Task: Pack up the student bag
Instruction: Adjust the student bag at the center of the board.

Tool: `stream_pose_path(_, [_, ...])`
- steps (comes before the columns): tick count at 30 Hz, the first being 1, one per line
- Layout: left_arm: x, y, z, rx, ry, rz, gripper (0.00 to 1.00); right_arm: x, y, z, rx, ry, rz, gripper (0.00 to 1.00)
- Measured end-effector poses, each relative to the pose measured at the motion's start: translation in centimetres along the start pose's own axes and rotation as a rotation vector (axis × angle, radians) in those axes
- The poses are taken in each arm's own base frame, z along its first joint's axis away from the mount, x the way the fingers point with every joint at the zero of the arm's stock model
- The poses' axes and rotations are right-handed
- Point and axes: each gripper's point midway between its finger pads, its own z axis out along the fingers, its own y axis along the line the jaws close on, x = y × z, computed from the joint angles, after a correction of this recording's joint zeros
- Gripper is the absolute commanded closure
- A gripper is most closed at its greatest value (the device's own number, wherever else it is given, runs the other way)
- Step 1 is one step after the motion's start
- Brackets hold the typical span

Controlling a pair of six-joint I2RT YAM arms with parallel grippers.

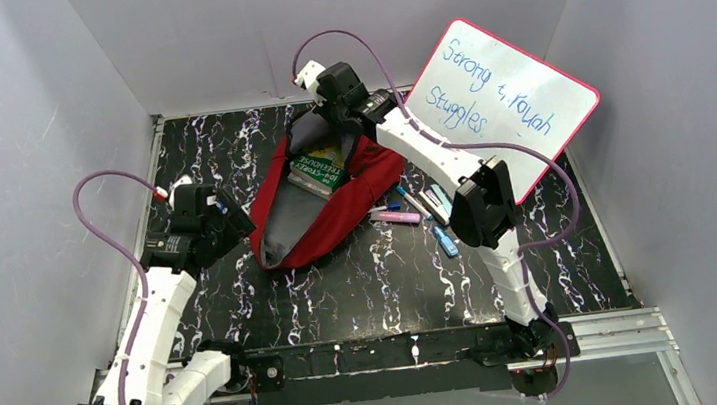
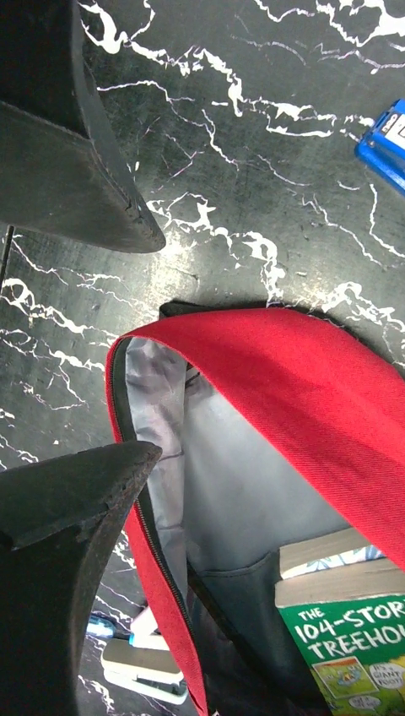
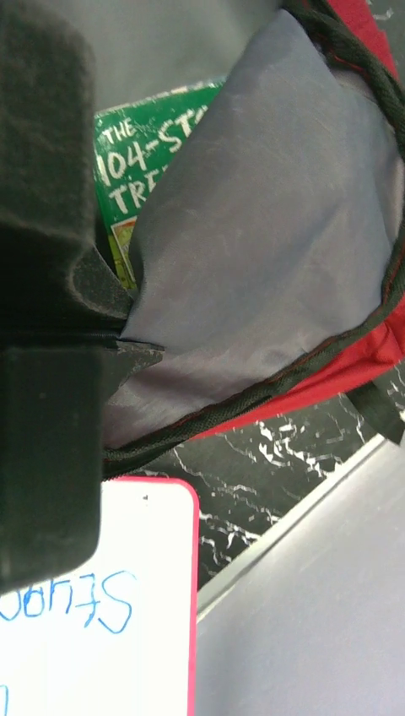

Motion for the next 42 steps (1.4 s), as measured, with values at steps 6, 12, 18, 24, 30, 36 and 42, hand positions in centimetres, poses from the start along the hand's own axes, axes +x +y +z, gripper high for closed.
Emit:
stream_pose_path(6, [1.6, -0.3, 1.3, 0.025, 0.058, 0.015, 0.20, 2.1, 4.0, -1.2, -0.184, 0.030, -0.002, 0.79])
stream_pose_path(12, [3.4, -0.3, 2.3, 0.053, 0.107, 0.016, 0.20, 3.5, 11.9, -4.6, -0.390, 0.069, -0.061, 0.49])
stream_pose_path(18, [3.5, -0.3, 2.5, 0.053, 0.109, 0.016, 0.20, 5.1, 20.5, -9.5, -0.631, 0.098, -0.112, 0.25])
stream_pose_path(24, [3.7, -0.1, 2.7, 0.046, 0.108, 0.012, 0.20, 5.0, 20.5, -14.2, -0.731, 0.043, -0.030, 0.10])
stream_pose_path(30, [4.6, 0.4, 3.5, 0.030, 0.127, 0.006, 0.20, 1.6, 14.3, -14.6, -0.516, -0.052, 0.155, 0.05])
stream_pose_path(36, [4.4, 0.0, 3.9, 0.037, 0.120, -0.011, 0.20, 3.4, 8.0, -10.6, -0.397, 0.034, 0.453, 0.04])
stream_pose_path(42, [4.7, -0.2, 5.4, 0.012, 0.151, -0.026, 0.20, 4.6, 6.5, -8.5, -0.450, 0.075, 0.656, 0.03])
